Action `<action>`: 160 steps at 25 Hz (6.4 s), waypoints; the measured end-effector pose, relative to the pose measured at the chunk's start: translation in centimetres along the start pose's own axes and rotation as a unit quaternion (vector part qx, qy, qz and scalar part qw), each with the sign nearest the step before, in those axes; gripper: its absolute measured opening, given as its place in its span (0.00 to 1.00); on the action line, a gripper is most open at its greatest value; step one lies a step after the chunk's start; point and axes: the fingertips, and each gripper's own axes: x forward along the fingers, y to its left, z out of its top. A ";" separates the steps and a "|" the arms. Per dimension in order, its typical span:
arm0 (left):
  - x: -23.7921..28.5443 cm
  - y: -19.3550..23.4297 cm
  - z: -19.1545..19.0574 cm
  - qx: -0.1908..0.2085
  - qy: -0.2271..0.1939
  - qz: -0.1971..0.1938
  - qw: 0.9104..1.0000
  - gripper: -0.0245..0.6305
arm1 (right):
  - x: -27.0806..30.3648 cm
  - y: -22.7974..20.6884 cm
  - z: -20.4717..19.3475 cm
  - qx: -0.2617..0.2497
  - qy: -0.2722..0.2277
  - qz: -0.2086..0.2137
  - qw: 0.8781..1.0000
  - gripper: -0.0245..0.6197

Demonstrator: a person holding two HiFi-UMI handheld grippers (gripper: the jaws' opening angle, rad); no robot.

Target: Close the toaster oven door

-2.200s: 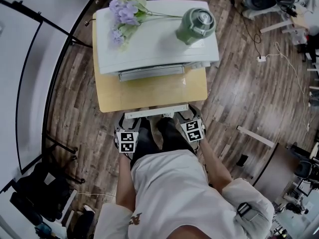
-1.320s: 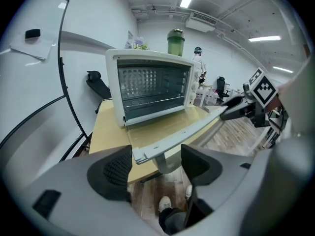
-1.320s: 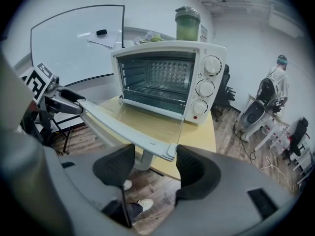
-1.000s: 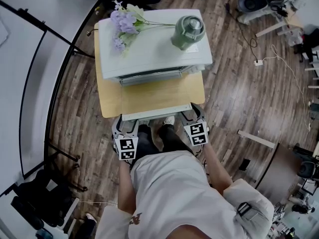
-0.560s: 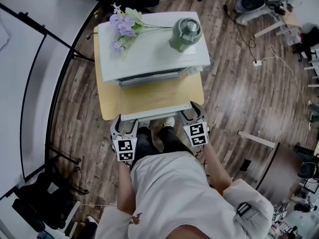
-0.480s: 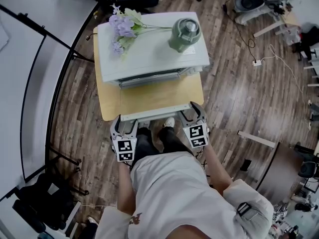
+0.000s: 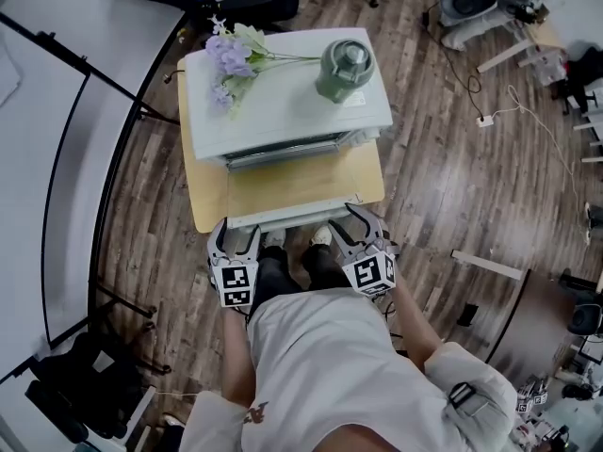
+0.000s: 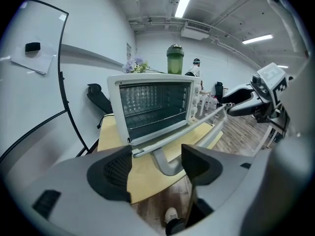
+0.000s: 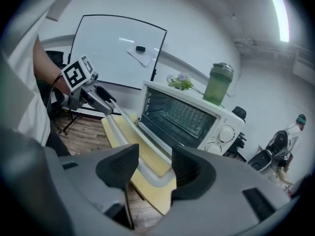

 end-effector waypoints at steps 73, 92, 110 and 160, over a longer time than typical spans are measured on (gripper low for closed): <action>0.7 -1.1 10.0 0.098 -0.084 -0.032 0.991 0.24 | 5.0 -4.0 6.3 -0.083 -0.054 -0.004 0.995 0.29; 1.7 0.3 12.2 0.091 -0.097 -0.037 0.991 0.23 | 6.0 -5.8 7.8 -0.077 -0.060 -0.019 0.995 0.29; 2.7 1.5 14.6 0.090 -0.108 -0.030 0.990 0.23 | 7.1 -7.3 8.9 -0.077 -0.067 -0.026 0.994 0.28; -2.5 0.3 16.0 0.071 -0.185 -0.121 0.973 0.29 | 1.6 -3.9 13.9 0.126 -0.102 -0.117 0.980 0.33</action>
